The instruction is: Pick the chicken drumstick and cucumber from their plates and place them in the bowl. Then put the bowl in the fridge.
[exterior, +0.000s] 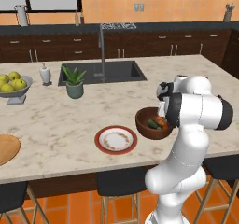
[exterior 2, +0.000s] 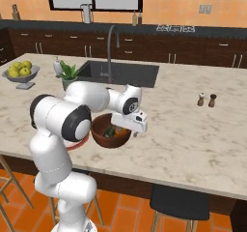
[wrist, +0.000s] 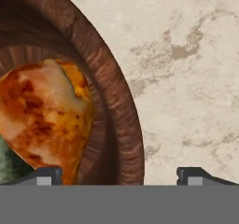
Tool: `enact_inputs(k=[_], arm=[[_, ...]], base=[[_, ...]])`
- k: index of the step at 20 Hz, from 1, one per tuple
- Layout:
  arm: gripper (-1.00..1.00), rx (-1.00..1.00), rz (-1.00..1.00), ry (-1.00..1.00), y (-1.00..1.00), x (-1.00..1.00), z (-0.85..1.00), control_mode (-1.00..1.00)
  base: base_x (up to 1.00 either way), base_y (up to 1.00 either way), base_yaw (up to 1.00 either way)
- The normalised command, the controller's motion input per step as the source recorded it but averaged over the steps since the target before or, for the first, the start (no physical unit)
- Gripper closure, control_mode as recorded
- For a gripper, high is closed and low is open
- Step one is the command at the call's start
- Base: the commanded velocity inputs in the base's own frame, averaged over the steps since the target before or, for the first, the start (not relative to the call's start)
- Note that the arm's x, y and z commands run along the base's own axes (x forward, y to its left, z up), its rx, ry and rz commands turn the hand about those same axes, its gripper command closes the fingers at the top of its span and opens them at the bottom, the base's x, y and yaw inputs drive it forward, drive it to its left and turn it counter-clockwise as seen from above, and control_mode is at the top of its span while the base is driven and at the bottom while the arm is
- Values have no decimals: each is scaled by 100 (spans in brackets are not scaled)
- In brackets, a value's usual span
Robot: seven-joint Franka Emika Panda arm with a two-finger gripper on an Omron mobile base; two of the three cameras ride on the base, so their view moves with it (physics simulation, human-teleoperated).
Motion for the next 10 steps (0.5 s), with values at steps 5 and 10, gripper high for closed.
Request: enact_inputs(k=[5, 10], arm=[[100, 0, 0, 0, 0, 0, -34, -100], [100, 1, 0, 0, 6, 0, -20, -100]], base=[[0, 0, 0], [0, 0, 0]])
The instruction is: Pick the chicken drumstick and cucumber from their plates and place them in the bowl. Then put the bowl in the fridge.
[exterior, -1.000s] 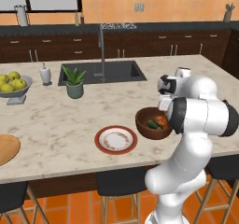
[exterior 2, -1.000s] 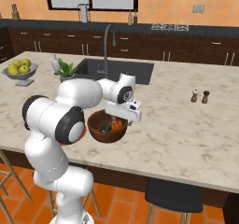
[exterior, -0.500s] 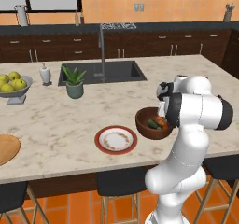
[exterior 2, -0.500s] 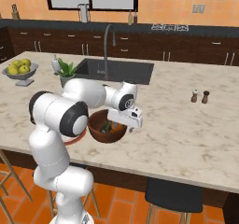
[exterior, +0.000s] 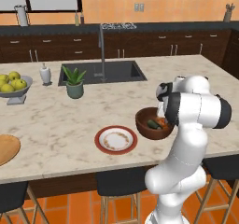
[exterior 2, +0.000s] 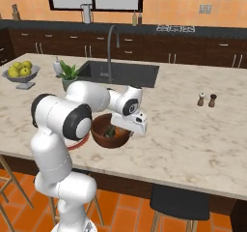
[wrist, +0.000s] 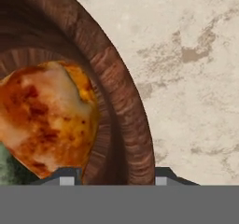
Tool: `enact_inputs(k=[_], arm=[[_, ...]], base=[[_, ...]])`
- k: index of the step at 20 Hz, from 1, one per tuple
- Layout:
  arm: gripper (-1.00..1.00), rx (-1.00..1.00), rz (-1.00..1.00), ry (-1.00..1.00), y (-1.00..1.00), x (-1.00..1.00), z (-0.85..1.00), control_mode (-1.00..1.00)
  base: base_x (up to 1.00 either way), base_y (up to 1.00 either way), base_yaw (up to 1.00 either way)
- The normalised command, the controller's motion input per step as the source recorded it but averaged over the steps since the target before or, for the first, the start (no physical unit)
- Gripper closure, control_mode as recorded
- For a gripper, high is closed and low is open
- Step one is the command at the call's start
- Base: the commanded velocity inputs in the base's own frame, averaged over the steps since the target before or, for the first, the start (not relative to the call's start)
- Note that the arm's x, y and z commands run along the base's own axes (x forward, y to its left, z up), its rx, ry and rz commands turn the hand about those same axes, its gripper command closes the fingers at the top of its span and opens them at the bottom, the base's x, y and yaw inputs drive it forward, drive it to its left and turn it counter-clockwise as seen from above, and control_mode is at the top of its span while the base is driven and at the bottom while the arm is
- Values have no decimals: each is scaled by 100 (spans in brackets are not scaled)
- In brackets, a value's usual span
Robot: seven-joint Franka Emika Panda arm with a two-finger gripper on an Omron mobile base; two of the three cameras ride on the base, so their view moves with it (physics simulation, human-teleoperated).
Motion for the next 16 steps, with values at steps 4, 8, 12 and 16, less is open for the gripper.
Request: enact_inputs(k=[4, 8, 12, 16], arm=[[100, 4, -2, 0, 3, -42, 3, -100], [100, 1, -10, 4, 31, -18, 4, -100], [100, 0, -19, -2, 0, -63, 68, -100], [100, 0, -29, -17, 0, -77, 80, -100]], base=[[0, 0, 0], [0, 0, 0], [0, 0, 0], [0, 0, 0]])
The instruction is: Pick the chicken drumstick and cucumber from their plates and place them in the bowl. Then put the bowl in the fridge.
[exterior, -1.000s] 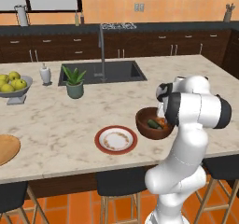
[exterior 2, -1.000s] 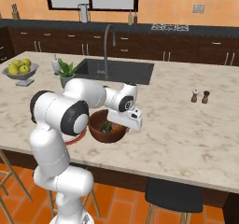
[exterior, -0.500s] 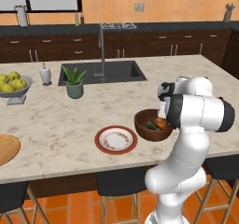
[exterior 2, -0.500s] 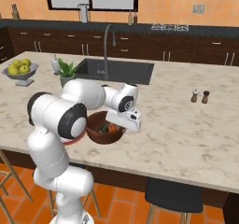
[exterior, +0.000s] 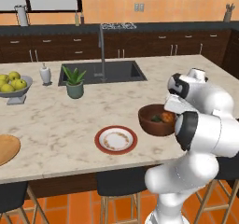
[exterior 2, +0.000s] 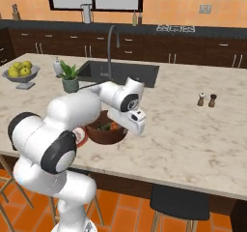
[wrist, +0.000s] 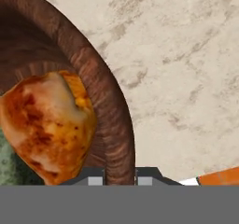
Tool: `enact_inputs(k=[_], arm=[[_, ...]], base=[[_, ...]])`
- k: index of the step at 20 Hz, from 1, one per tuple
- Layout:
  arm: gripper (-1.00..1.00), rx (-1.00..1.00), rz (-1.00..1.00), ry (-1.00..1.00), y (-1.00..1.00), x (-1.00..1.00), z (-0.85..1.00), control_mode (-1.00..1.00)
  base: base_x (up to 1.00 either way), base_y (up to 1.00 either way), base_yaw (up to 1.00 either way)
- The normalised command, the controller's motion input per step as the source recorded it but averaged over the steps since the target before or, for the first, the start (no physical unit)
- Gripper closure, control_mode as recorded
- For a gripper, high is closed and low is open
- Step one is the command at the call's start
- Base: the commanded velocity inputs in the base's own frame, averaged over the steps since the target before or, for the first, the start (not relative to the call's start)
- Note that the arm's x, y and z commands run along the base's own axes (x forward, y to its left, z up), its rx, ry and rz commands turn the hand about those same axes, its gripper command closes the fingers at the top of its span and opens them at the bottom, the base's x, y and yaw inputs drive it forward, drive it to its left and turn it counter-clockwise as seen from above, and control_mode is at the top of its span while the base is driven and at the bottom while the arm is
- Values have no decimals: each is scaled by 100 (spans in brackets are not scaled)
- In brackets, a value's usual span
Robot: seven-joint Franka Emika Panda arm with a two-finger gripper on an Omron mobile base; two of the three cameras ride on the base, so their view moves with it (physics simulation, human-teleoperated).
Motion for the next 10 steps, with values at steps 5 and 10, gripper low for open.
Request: enact_inputs(k=[5, 10], arm=[[100, 0, -51, -11, 0, -58, 55, -100], [100, -2, -82, 1, -1, -14, 15, -100]], base=[[0, 0, 0], [0, 0, 0]])
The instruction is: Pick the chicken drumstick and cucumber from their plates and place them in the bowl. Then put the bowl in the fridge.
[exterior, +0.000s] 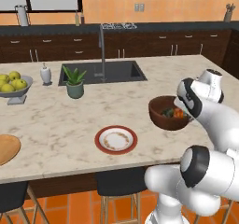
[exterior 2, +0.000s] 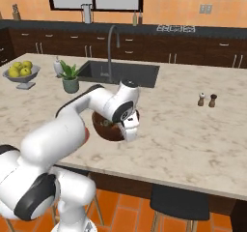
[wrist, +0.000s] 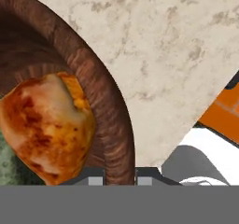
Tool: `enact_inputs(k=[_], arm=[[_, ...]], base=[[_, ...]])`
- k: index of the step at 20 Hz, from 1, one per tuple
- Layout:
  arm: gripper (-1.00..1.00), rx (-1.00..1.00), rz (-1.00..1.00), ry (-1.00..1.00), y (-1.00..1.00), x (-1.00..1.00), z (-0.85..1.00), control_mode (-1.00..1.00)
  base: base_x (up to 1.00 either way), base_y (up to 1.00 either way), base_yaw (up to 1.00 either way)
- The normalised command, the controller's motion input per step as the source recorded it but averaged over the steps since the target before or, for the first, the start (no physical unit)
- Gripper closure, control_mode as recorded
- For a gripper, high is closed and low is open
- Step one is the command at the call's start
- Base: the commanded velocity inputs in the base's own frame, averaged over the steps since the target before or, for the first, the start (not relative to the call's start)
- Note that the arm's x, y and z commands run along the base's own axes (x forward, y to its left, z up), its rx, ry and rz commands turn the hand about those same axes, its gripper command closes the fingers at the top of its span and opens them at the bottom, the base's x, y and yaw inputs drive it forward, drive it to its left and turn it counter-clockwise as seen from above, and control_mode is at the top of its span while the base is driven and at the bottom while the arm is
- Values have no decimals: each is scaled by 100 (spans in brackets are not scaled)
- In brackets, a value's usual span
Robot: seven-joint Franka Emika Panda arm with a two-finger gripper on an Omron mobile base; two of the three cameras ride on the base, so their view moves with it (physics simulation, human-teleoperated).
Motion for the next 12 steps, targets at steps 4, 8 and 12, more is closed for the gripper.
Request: enact_inputs(k=[4, 8, 12], arm=[[100, 0, -51, -5, 0, -43, 29, -100], [100, 0, -19, -8, 18, -44, 66, -100], [100, 0, -1, 0, 10, -64, 80, -100]], base=[[0, 0, 0], [0, 0, 0], [0, 0, 0]])
